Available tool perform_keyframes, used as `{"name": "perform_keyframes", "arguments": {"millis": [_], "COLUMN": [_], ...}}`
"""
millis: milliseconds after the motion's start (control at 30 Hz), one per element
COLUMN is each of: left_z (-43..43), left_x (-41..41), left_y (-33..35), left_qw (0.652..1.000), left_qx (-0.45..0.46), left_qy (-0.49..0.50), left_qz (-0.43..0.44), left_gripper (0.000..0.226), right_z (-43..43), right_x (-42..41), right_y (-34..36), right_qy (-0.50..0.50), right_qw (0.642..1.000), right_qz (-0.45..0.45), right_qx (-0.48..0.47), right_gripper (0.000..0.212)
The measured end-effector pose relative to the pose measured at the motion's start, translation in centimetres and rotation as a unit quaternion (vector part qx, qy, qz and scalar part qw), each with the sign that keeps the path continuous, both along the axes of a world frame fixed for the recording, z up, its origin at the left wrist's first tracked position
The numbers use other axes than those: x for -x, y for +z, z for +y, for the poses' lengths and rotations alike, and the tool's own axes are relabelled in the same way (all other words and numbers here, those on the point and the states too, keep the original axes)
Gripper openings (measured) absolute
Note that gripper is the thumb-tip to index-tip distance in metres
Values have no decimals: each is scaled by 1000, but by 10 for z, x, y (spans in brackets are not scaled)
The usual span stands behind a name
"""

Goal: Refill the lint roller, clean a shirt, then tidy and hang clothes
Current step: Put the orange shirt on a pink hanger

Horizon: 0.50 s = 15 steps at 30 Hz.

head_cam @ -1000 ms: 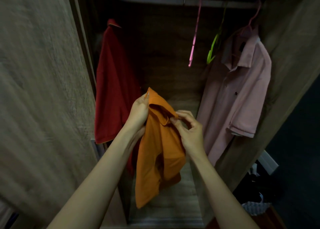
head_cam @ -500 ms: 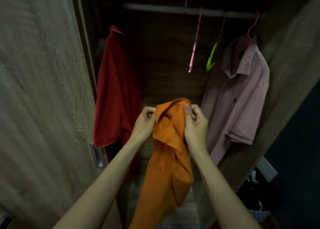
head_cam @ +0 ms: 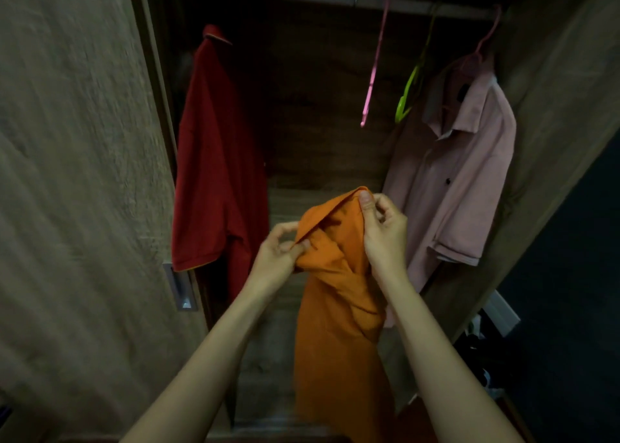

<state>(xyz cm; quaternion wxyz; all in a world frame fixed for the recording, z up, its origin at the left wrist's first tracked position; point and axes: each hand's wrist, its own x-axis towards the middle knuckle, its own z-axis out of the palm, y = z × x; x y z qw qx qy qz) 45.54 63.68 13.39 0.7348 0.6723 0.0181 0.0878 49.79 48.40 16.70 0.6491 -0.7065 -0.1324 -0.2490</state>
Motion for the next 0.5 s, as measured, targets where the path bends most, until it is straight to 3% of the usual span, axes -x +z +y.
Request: {"name": "perform_keyframes", "arguments": {"millis": [100,233,333,433,500], "left_z": [18,41,53,53,54], "left_x": [1,-4,-15,-18,-16], "left_y": [16,36,37,34,31], "left_qw": [994,964,921,865,831], "left_qx": [-19,-197,-352,-437,-482], "left_qy": [-78,-129,-22,150,203], "left_qz": [-77,-123,-163,-197,-187], "left_gripper": [40,46,57,41,35], "right_z": [-8,-17,-23,-23,-24], "right_x": [-3,-8,-9,-4,0], "right_y": [-1,4,8,16,22], "right_qy": [-23,-57,-68,-43,-38], "right_qw": [999,997,995,997,997], "right_qz": [26,46,56,51,49], "right_qx": [-6,-31,-46,-41,-43], "right_gripper": [40,36,38,49,48]}}
